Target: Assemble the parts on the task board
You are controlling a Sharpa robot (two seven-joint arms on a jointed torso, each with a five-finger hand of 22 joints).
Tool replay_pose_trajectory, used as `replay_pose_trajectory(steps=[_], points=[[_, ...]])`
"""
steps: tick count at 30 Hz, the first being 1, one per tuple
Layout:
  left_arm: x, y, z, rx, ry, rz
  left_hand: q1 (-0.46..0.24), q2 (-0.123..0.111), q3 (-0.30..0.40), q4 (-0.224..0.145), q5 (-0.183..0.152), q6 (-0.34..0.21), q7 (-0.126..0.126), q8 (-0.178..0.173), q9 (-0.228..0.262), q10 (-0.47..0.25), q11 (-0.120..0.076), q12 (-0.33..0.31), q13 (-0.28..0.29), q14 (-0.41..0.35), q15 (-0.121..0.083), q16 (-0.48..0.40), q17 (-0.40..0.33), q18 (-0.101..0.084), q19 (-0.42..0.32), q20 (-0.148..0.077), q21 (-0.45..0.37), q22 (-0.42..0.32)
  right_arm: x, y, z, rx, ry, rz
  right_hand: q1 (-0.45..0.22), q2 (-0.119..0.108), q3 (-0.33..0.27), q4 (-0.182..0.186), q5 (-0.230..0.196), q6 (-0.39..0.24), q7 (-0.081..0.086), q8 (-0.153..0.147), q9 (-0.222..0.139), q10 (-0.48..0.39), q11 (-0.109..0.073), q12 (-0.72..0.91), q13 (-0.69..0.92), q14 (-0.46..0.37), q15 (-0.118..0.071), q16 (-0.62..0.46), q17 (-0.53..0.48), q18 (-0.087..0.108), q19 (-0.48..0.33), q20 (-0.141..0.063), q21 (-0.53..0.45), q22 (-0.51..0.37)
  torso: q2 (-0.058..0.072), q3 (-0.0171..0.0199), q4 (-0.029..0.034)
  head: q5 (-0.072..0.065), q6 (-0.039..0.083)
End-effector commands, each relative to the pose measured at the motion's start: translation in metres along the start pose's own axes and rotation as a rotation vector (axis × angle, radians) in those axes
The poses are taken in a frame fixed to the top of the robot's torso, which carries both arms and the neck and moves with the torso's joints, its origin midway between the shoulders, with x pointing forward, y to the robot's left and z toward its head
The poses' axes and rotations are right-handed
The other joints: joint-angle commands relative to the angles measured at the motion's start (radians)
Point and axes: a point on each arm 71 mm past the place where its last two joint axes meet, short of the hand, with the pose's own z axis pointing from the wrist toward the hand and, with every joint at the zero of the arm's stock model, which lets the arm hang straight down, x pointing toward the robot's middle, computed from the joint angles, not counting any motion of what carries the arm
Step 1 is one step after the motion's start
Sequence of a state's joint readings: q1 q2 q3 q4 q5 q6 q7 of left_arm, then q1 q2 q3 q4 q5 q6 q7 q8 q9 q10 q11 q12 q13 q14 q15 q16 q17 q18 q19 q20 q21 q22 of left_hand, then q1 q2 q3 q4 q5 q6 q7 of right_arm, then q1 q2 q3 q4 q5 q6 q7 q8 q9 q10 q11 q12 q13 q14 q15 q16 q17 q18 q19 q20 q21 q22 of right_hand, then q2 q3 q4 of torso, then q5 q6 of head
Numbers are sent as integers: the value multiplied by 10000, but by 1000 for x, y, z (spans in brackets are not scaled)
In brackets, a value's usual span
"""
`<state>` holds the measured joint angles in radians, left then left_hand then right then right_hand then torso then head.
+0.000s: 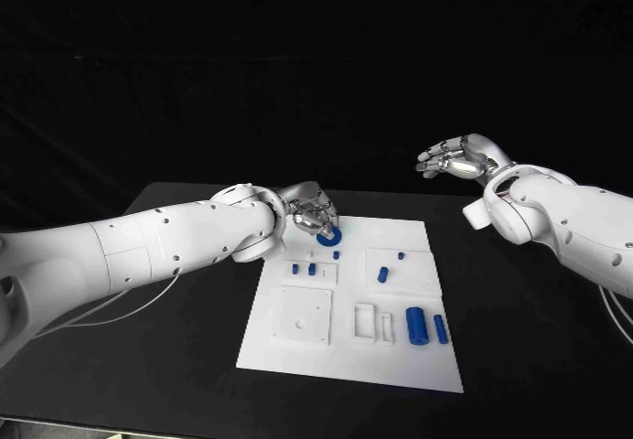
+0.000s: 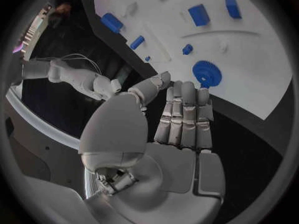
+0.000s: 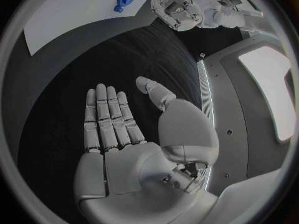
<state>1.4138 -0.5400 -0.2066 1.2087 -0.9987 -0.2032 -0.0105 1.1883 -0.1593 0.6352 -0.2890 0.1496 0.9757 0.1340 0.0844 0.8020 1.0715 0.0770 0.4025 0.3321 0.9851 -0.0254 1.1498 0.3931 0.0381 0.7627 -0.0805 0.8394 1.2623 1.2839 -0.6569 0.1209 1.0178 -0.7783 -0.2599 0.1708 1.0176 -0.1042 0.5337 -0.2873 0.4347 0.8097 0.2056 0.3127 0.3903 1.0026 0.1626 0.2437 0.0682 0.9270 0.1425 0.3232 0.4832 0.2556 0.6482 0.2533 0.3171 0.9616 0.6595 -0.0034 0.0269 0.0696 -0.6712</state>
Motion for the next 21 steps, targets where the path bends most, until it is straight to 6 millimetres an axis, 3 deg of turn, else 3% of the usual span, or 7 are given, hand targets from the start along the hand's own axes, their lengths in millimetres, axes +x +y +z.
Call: replay_pose_trajectory(steps=[1,3,5,6,14,21], points=[[6,-10,3,1200,-209,1914,53,-78,-88,21,-229,-66,57,7,-99,-54,104,-124,-118,50,60,-37,-9,-47,73,-382,-59,16,4,2,1,-103,190,5,85,1,-20,-34,29,-75,-5,-32,-10,21,26,-37,-6,9,45,-56,-18,62,-89,12,-51,8,10,0,-13,-71,59],[8,-10,4,1167,-175,2193,36,-157,-147,40,-329,-148,93,-26,-193,-136,128,-274,-242,141,82,27,19,3,207,-382,-10,49,4,2,1,-101,199,5,95,-1,-18,-36,32,-75,-4,-32,-11,23,27,-40,-6,9,45,-56,-20,62,-91,12,-52,8,18,-4,-27,-75,83],[12,-10,7,1218,-118,2477,-179,-307,-323,123,-958,-246,155,-61,-283,-214,177,-427,-361,177,123,73,41,57,335,-352,60,99,4,3,1,-103,209,7,96,-2,-18,-35,33,-76,-4,-33,-11,23,28,-41,-6,9,45,-56,-20,62,-91,12,-52,8,26,-3,-27,-89,85],[14,-10,7,1208,-82,2592,-352,-397,-556,123,-982,-322,184,-87,-342,-223,180,-500,-422,281,114,192,98,120,428,-357,134,149,4,3,0,-105,208,6,95,-2,-19,-33,32,-78,-3,-33,-12,24,30,-43,-6,10,45,-56,-21,62,-91,13,-52,9,32,-4,-31,-84,87],[30,-3,9,995,688,2939,-221,-302,-780,83,-947,-351,171,-21,-597,-162,185,-851,-723,556,94,749,354,364,814,-356,400,337,5,4,0,-113,247,9,93,-11,-28,-28,30,-87,3,-38,-17,23,37,-53,-7,7,47,-58,-26,61,-95,18,-54,9,37,-5,-30,-143,70],[39,1,9,877,1103,2782,-336,-219,-857,127,-955,-282,118,52,-699,-142,214,-1028,-861,516,121,890,407,410,841,-324,445,410,8,6,1,-114,344,39,86,-19,-40,-24,30,-94,8,-42,-20,23,43,-64,-7,4,50,-60,-32,61,-100,22,-55,11,91,10,-77,-187,122]])
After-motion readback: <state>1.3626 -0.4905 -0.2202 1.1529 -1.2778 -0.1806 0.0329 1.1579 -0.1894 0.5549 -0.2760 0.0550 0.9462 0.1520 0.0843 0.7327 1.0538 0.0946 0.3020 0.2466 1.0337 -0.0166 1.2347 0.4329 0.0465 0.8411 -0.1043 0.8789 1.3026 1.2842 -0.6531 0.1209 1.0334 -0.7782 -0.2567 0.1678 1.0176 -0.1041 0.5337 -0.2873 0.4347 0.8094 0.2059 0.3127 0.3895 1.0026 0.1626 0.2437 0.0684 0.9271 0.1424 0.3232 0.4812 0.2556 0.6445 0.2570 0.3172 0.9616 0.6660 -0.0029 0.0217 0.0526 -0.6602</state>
